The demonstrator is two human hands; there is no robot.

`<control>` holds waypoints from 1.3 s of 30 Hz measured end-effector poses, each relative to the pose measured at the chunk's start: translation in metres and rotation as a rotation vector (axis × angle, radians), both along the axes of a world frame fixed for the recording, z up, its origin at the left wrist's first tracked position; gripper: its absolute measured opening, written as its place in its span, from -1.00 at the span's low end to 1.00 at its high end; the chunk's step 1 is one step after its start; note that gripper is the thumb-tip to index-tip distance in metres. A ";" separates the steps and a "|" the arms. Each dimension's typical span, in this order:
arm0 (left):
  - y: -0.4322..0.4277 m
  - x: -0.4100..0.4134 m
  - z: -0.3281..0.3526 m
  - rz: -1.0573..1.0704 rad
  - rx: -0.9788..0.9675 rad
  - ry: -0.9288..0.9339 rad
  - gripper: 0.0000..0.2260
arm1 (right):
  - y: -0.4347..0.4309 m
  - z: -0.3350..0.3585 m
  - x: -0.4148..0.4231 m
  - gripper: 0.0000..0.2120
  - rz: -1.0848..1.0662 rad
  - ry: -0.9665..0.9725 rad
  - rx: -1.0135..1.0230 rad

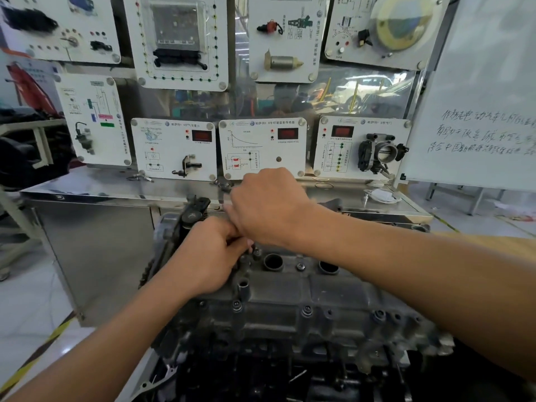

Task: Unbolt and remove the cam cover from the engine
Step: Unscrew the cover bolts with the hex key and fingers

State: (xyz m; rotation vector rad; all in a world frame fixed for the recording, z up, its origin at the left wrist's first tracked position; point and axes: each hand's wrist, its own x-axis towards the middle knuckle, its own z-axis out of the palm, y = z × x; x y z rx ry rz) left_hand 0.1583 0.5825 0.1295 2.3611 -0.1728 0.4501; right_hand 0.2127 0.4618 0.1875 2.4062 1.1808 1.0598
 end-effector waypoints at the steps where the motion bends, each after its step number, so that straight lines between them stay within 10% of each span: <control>1: -0.001 -0.001 -0.002 0.018 0.001 0.000 -0.80 | 0.003 0.001 -0.001 -0.53 -0.015 0.020 0.005; 39: -0.005 -0.035 -0.013 -0.008 -0.411 -0.014 -0.79 | -0.008 -0.015 -0.013 -0.70 0.340 0.085 0.034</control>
